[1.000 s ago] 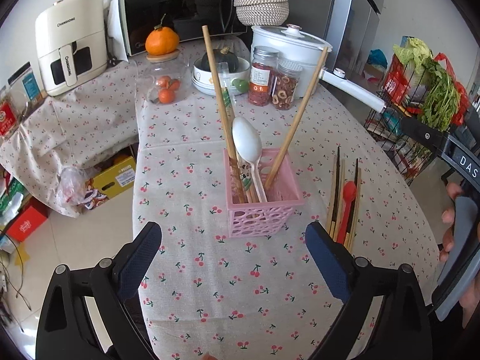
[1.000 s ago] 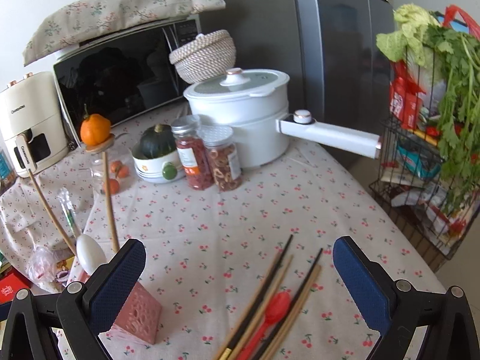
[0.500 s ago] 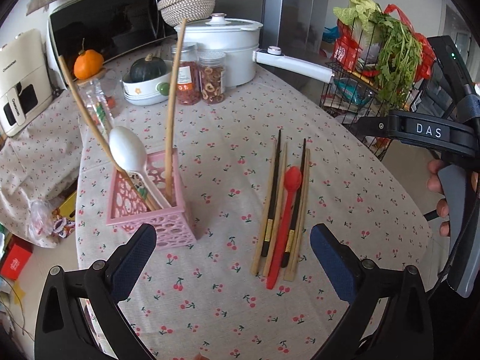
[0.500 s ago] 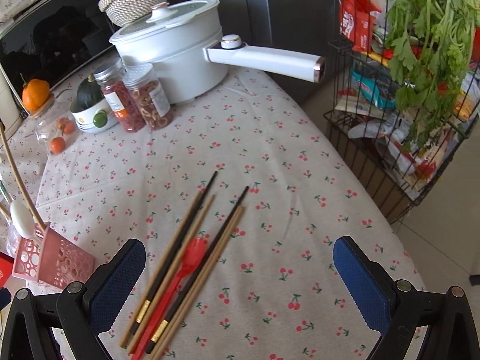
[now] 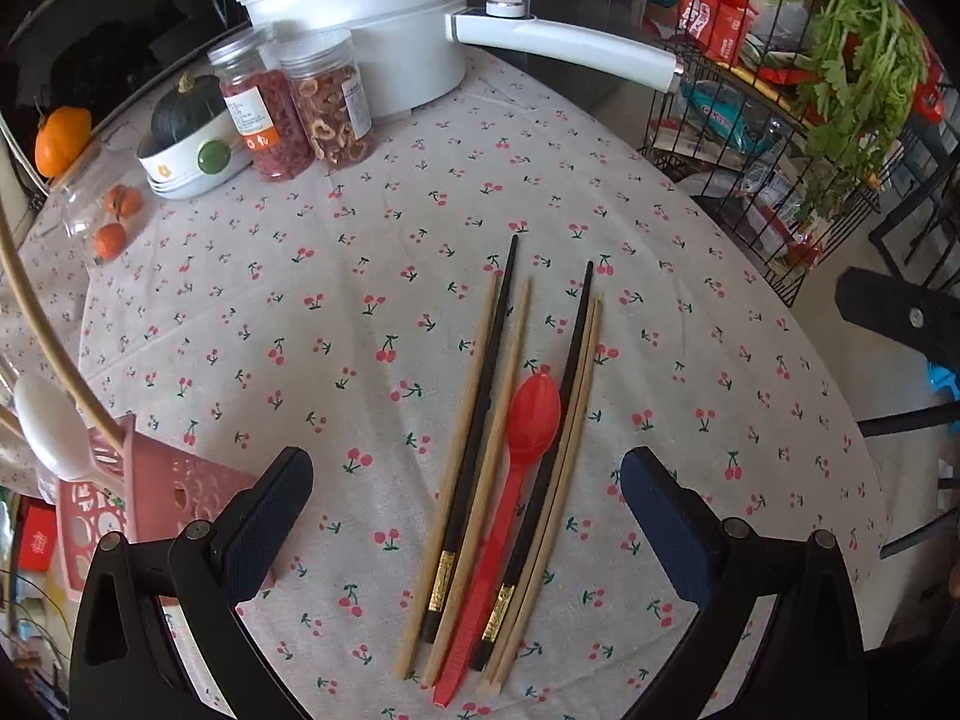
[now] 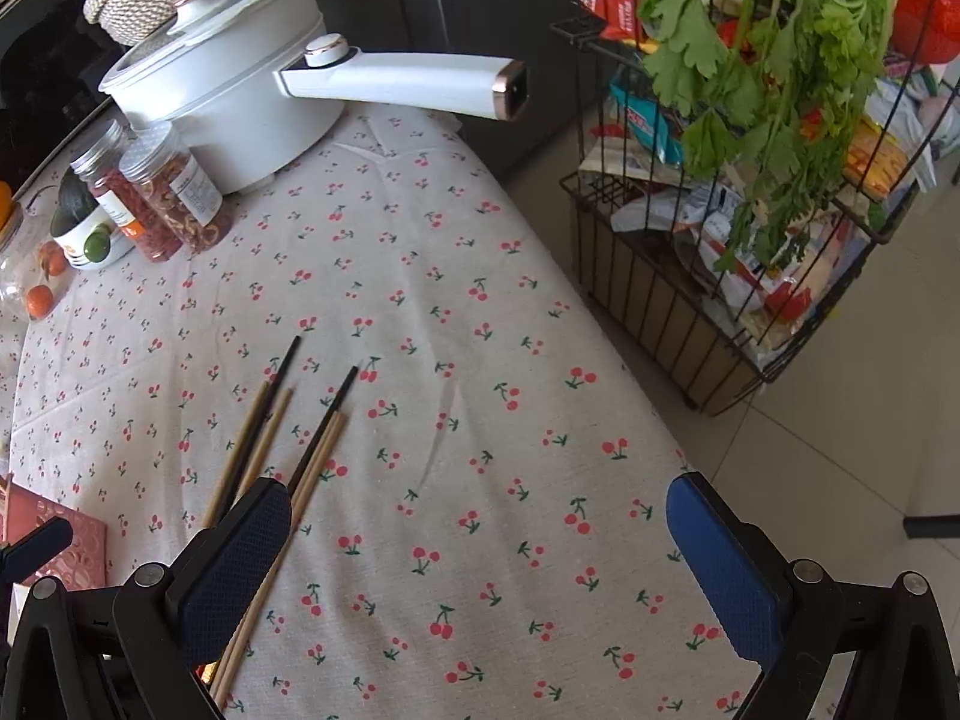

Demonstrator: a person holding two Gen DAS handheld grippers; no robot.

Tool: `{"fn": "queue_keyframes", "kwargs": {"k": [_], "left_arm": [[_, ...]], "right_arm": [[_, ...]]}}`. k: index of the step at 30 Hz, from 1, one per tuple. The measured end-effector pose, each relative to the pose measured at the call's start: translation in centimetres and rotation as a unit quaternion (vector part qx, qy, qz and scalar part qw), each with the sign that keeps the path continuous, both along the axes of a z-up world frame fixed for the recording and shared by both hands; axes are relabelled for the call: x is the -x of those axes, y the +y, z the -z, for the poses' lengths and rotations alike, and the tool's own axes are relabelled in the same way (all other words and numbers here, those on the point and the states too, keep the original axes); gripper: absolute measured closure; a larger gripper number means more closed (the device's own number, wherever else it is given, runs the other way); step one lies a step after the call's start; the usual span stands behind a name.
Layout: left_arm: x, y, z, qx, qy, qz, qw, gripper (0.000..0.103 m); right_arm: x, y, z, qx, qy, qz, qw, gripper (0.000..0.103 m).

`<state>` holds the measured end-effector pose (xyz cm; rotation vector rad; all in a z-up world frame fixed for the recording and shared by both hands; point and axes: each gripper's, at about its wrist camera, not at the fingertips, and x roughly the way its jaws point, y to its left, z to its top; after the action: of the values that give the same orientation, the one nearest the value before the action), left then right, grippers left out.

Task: Organize utensils
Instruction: 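Grasp a wooden chopstick from the remaining pile with the left tool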

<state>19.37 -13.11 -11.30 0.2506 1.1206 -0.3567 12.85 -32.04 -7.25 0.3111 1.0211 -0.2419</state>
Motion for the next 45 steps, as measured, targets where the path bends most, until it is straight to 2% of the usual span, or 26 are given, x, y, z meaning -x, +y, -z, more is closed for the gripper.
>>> {"fn": "queue_keyframes", "kwargs": {"k": [2,4,6,7,9,15,28,35,37,45], "left_arm": [[-1.5,-0.3,0.9,0.010,0.017,-0.011,0.9998,0.003],[-3.0,-0.4,1.7,0.029,0.033,-0.022,0.9988,0.015],[-4.2,-0.3,2.6,0.052,0.055,-0.038,0.9964,0.039],[-4.8,-0.3,3.1,0.063,0.066,-0.044,0.9949,0.045],[-5.7,-0.4,3.9,0.073,0.076,-0.051,0.9932,0.066],[-6.9,-1.1,4.9,0.062,0.069,-0.050,0.9944,0.088],[-7.8,-1.5,5.8,0.025,0.064,-0.043,0.9967,0.089],[-8.4,-2.8,6.0,-0.018,0.059,-0.021,0.9979,0.088],[-8.5,-2.8,5.9,-0.017,0.065,-0.024,0.9975,0.097],[-3.6,-0.8,1.6,0.023,-0.004,0.009,0.9997,0.096]], "right_arm": [[0.0,-0.5,0.3,0.002,0.007,0.002,1.000,0.000],[-0.1,-0.8,0.5,0.003,0.013,0.001,1.000,0.000],[-0.2,-1.0,0.7,-0.001,0.016,-0.001,1.000,0.000],[-0.3,-1.1,0.7,-0.003,0.016,-0.002,1.000,0.000],[-0.4,-1.2,0.7,-0.005,0.016,-0.005,1.000,0.000],[-0.7,-1.1,0.7,-0.008,0.015,-0.012,1.000,0.000],[-0.9,-1.0,1.1,-0.010,0.022,-0.013,1.000,0.000],[-1.2,-0.6,1.7,-0.017,0.029,-0.017,0.999,0.000],[-1.4,-0.5,1.9,-0.027,0.031,-0.015,0.999,0.000],[-1.9,0.1,1.8,-0.053,0.017,-0.010,0.998,0.000]]}}
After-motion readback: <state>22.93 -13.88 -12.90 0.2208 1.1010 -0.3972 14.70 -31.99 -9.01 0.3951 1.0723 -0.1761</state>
